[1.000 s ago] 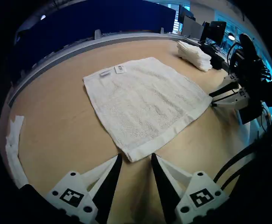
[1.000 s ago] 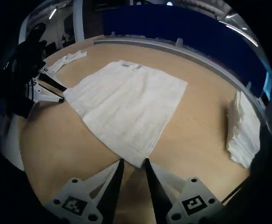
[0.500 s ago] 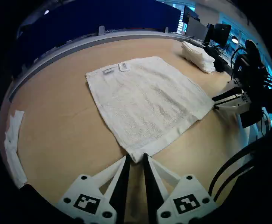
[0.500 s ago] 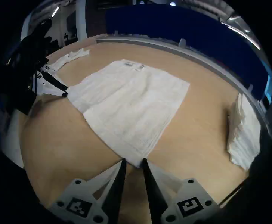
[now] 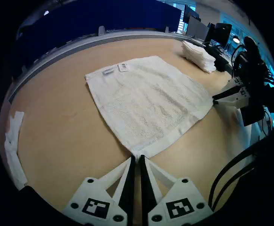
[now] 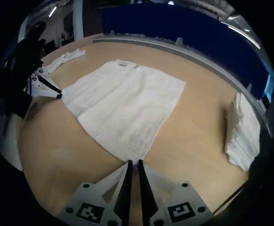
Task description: Fold towel
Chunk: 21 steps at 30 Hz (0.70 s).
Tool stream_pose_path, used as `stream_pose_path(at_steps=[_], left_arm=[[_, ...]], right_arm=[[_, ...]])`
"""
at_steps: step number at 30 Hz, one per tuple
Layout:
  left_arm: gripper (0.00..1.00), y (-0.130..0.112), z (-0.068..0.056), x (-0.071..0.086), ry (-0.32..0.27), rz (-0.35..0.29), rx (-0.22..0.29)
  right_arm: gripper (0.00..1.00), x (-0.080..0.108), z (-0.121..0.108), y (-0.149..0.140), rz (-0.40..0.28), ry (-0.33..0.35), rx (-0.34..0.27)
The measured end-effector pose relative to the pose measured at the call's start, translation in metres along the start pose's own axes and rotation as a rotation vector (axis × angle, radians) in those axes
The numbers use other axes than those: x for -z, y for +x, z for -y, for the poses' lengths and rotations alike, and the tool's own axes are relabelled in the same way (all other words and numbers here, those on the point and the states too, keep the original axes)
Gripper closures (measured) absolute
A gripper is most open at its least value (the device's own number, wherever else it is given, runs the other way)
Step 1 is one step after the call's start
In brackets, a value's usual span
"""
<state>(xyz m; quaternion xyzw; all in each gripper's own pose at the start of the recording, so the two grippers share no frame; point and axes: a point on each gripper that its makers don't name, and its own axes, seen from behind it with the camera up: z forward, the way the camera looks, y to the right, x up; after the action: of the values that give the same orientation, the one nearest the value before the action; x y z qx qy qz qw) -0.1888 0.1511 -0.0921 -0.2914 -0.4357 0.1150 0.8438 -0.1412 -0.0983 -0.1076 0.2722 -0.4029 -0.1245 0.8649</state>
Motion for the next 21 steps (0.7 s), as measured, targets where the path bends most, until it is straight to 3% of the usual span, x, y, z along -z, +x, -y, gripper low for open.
stream_pose_path(at_steps=[12,21], left_arm=[[0.91,0.008,-0.007,0.006,-0.018,-0.004,-0.005],[0.92,0.012,-0.015,0.025,-0.032,0.000,0.024]], right_arm=[[0.90,0.006,-0.002,0.012,-0.014,0.010,-0.010],[0.91,0.029,0.000,0.027,-0.046,0.027,-0.014]])
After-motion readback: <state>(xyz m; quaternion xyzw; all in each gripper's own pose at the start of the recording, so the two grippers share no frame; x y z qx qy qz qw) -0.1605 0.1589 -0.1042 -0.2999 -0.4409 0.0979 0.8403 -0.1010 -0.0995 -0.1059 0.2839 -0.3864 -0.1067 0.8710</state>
